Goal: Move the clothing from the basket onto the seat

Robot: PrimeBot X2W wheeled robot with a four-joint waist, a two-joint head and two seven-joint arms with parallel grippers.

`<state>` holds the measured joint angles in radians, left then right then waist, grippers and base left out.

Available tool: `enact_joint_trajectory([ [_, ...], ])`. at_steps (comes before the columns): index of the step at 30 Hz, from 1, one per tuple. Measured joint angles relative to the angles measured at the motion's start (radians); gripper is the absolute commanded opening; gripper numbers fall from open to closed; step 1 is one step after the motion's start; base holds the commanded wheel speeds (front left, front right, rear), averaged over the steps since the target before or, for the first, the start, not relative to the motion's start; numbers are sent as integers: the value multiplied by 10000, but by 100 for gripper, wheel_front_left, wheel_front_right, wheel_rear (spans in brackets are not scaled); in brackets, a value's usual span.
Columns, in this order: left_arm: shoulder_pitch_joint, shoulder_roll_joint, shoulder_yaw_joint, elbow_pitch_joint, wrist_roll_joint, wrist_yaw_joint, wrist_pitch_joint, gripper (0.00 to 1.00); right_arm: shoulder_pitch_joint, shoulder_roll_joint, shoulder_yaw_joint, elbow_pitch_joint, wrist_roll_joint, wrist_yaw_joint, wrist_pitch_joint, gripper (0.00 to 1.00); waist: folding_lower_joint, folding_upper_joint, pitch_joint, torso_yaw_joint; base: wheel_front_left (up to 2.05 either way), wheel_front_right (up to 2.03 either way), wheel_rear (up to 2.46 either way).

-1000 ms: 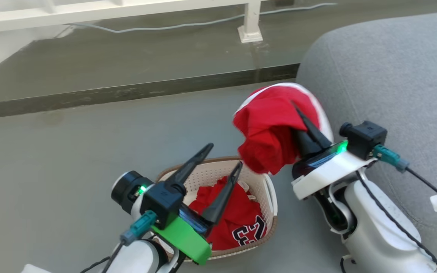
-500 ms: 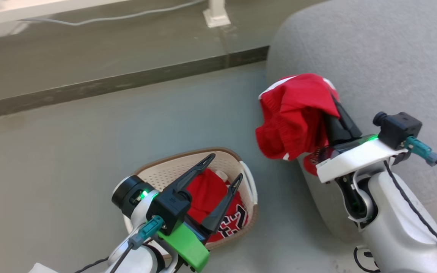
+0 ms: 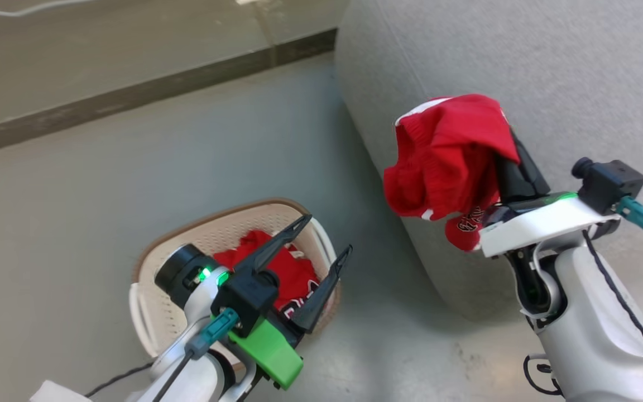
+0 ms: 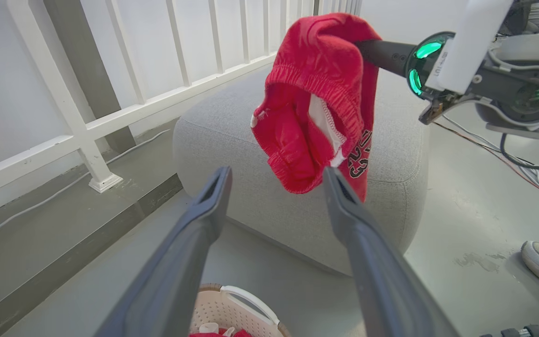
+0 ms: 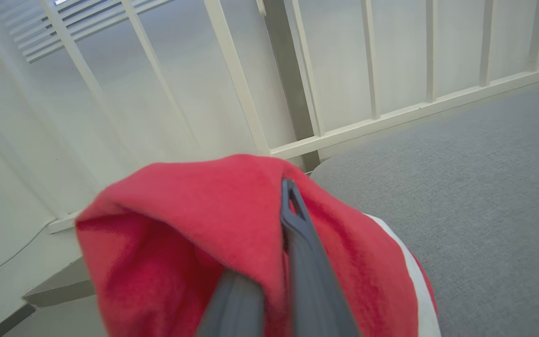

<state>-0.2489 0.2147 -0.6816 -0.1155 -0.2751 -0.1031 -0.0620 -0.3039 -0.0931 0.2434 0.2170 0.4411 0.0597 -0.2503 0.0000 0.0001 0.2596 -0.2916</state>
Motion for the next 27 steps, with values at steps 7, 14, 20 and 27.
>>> enact_joint_trajectory([
  [7,-120,21,-86,-10,-15,-67,98,100,-52,25,-474,8,2,15,0,0,0,0,446,-442,0,0,0],
  [14,-482,198,-326,-81,15,-107,274,100,-901,-79,-1024,247,-54,92,0,0,0,0,932,-796,0,0,0],
  [20,-745,203,-391,-171,10,-115,428,100,-1903,-407,-1613,685,-115,123,-2,0,0,0,1287,-886,0,0,0],
  [27,-1147,230,-621,-222,12,-173,527,100,-3282,-667,-2345,1352,-105,128,-15,0,0,0,1605,-762,0,0,0],
])
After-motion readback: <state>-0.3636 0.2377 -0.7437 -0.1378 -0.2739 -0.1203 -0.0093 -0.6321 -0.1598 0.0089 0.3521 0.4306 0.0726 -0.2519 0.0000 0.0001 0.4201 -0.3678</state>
